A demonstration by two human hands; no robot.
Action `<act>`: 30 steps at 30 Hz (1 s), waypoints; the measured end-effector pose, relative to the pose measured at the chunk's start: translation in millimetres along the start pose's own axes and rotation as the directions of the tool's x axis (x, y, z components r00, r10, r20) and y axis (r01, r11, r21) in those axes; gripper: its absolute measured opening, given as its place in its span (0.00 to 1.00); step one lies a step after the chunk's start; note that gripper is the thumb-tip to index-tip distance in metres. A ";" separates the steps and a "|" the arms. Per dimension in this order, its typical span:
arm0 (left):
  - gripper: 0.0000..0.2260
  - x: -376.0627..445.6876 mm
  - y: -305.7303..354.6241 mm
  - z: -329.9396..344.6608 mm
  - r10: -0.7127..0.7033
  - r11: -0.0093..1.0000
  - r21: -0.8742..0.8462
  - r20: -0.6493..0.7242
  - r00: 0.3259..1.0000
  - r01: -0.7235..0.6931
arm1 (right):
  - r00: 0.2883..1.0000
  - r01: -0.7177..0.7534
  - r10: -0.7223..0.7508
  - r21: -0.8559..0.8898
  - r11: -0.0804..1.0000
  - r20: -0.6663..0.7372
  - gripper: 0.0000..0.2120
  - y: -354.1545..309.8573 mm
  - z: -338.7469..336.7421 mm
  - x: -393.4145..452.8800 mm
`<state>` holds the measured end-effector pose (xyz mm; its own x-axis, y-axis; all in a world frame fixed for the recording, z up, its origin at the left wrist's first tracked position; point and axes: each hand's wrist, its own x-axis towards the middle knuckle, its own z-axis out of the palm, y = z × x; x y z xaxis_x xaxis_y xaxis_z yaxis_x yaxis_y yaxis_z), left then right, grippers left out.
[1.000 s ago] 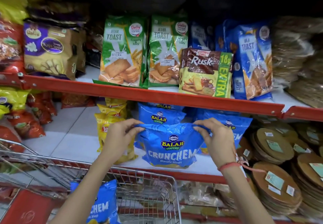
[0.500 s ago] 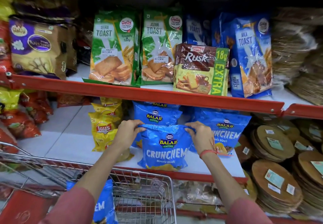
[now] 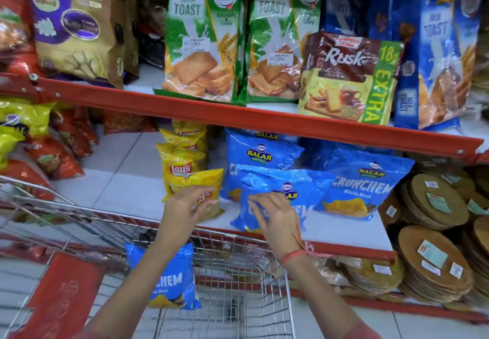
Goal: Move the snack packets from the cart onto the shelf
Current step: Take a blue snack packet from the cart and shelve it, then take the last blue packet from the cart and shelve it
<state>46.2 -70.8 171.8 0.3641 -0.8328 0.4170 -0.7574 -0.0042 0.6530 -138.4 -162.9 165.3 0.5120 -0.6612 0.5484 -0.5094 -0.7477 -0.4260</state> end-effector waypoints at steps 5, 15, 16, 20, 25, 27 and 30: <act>0.11 -38.9 -52.8 -15.9 -0.063 0.997 0.050 0.109 0.992 0.058 | 0.960 -0.152 0.124 0.094 0.984 0.251 0.04 -28.9 59.4 -23.6; 0.15 -96.4 -172.7 -23.3 -0.675 0.729 0.368 0.248 0.695 0.577 | 0.425 -0.644 0.564 -0.201 0.738 0.708 0.09 -50.1 178.4 -67.2; 0.17 -96.1 -181.7 -22.4 -0.690 0.714 0.398 0.260 0.675 0.577 | 0.398 -0.651 0.588 -0.235 0.722 0.704 0.09 -51.2 186.2 -66.7; 0.23 -94.8 -215.7 -14.9 -0.657 0.723 0.581 0.412 0.632 0.373 | 0.331 -0.761 0.634 -0.199 0.618 0.699 0.13 -56.6 214.6 -60.6; 0.18 -97.4 -238.1 -10.6 -0.591 0.703 0.706 0.507 0.628 0.091 | 0.330 -0.847 0.719 -0.144 0.511 0.612 0.13 -64.8 224.9 -66.9; 0.14 -103.6 -240.2 -13.7 -0.612 0.686 0.723 0.520 0.596 0.073 | 0.330 -0.863 0.727 -0.121 0.491 0.603 0.14 -69.4 226.3 -75.4; 0.13 -115.1 -237.5 -21.4 -0.644 0.671 0.733 0.505 0.575 0.108 | 0.339 -0.845 0.671 -0.100 0.525 0.660 0.11 -76.3 227.1 -82.6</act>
<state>195.8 37.9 -17.8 0.4231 -0.7554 -0.5003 -0.8668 -0.4984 0.0195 15.2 -65.1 -10.9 0.2883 -0.7659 -0.5747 -0.7693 0.1721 -0.6153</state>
